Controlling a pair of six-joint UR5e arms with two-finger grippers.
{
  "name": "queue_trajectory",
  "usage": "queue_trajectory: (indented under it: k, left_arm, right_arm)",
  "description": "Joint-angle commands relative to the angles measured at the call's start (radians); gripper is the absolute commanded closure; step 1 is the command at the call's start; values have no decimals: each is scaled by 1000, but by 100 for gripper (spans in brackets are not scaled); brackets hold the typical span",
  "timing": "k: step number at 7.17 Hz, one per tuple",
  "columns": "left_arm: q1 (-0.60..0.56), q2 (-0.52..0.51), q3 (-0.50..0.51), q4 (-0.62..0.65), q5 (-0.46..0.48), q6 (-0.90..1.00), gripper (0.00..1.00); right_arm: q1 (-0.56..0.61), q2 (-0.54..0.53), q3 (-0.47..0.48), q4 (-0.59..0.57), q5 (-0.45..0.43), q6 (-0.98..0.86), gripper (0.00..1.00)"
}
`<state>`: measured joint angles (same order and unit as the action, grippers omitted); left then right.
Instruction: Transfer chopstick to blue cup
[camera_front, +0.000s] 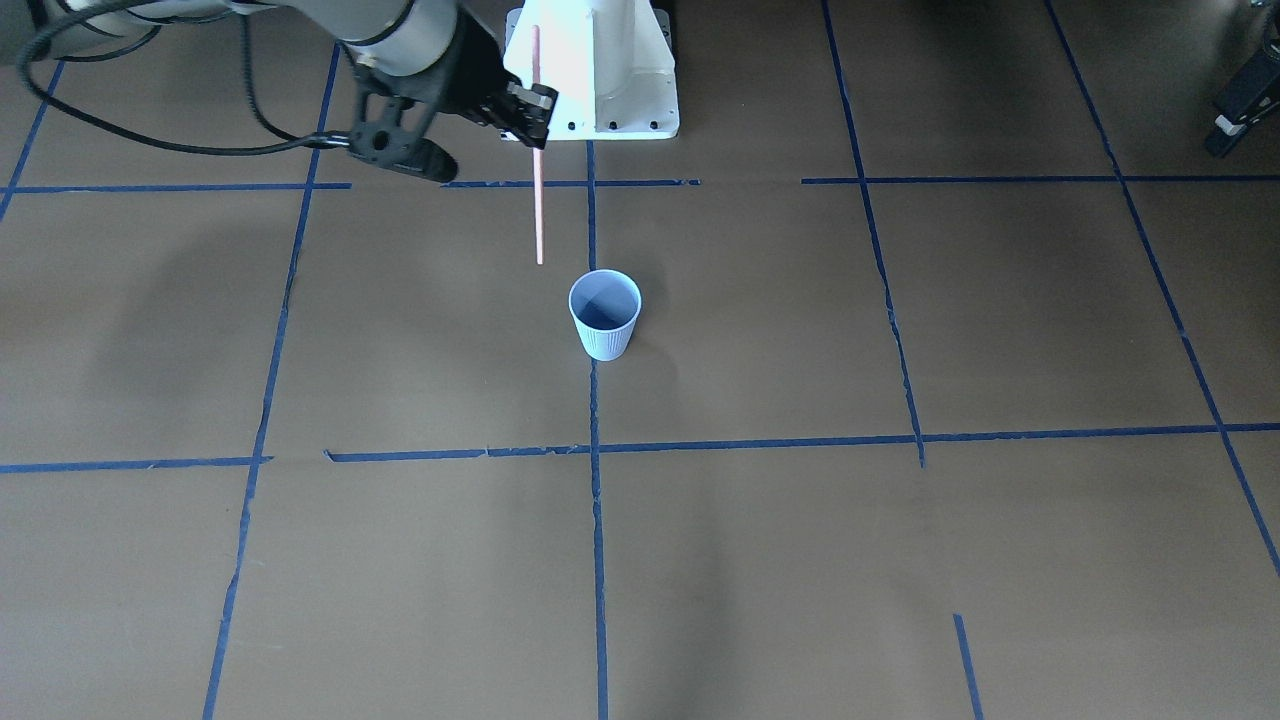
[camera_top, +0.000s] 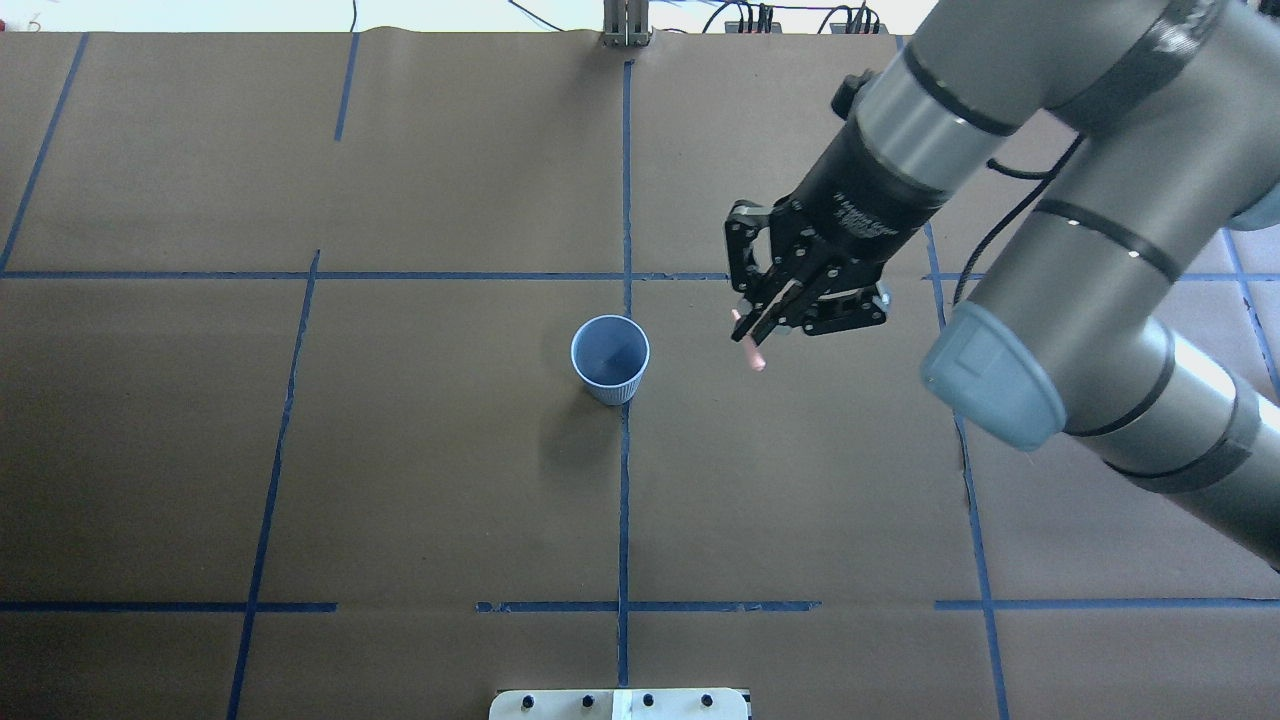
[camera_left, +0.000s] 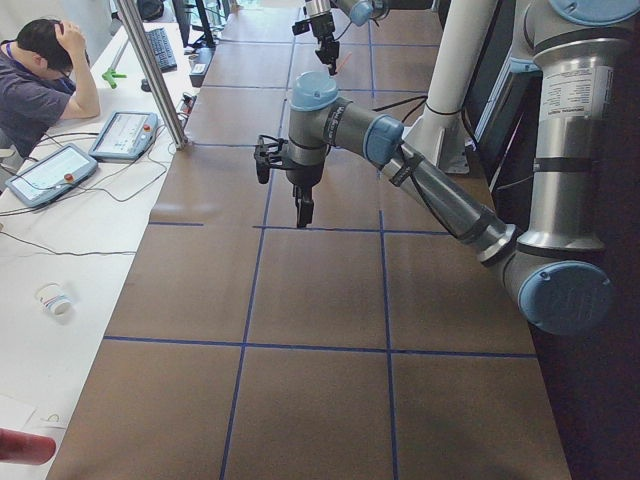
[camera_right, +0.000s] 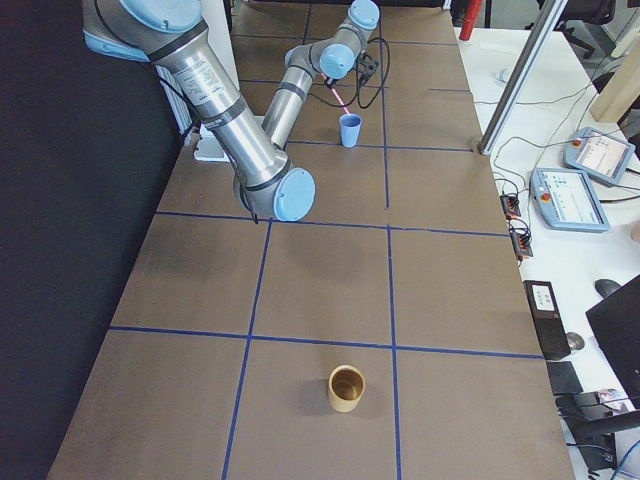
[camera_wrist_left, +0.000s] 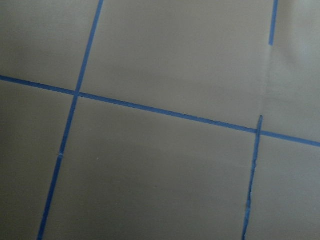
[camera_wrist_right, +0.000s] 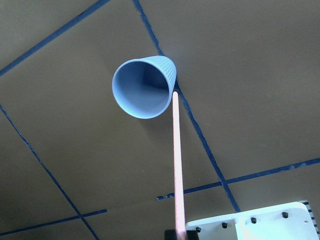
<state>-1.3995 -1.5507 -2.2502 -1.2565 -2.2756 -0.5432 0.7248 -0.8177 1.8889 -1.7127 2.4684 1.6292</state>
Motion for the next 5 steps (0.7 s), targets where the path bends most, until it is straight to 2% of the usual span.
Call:
queue_trajectory:
  k: [1,3,5]
  left_arm:
    - [-12,17,1,23,-1,34,0]
    - [-12,17,14,22,-2,34,0]
    - [-12,15,38,14,-4,34,0]
  right_arm:
    - [-47,134,-164,11,-66,17,100]
    - [-54,172,-279,88,-75,18,100]
    - [-56,164,-319,96,-75,17,100]
